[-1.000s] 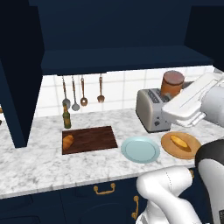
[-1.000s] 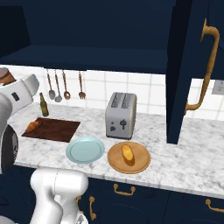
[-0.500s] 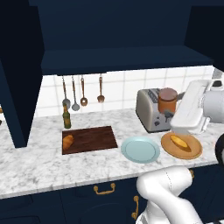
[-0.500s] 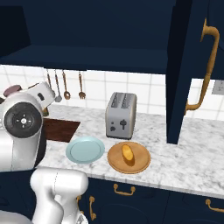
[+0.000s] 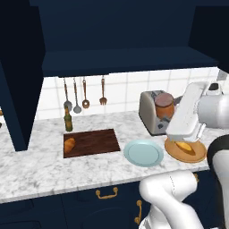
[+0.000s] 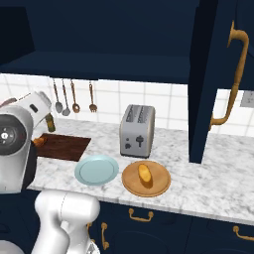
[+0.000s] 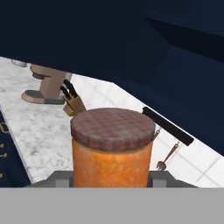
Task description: From the different types of pastries on the counter, select a croissant and place it on the cutting board. Then retrieve a jar of jam from the cabinet and place it alongside the croissant on the cutting board.
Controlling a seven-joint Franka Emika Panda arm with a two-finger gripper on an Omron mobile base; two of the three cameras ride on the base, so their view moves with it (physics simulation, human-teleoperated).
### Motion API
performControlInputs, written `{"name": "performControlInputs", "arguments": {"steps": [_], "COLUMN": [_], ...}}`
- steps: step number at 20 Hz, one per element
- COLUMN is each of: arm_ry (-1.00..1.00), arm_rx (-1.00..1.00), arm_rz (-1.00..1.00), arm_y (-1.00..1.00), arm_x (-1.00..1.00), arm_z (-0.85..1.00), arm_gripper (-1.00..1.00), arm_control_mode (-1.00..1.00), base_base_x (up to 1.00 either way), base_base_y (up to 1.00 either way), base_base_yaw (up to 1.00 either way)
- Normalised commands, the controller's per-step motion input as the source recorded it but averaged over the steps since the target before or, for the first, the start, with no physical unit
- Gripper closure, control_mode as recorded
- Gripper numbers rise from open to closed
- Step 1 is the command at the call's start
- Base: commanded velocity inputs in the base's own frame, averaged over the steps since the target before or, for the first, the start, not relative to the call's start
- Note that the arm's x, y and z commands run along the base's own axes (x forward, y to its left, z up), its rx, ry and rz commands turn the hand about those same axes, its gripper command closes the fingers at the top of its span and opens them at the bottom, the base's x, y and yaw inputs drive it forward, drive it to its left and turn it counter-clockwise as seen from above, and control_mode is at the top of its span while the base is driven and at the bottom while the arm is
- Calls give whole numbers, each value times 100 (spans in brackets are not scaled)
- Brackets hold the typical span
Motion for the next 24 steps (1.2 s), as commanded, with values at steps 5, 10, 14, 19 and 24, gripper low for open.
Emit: {"name": "performControlInputs", "arguments": {"steps": [5, 10, 14, 19, 24], "arm_ry": [-27, -38, -42, -49, -26], "arm_rx": [12, 23, 18, 15, -4], "arm_rz": [-70, -68, -14, 0, 2], "arm_y": [71, 34, -46, -42, 17], "arm_x": [-10, -26, -4, -24, -59], "arm_z": [-100, -100, -100, -100, -100], "arm_gripper": [100, 100, 100, 100, 100], "arm_control_mode": [-100, -100, -100, -100, -100], "base_base_x": [0, 0, 0, 0, 0], "base_base_y": [0, 0, 0, 0, 0], "base_base_yaw": [0, 0, 0, 0, 0]}}
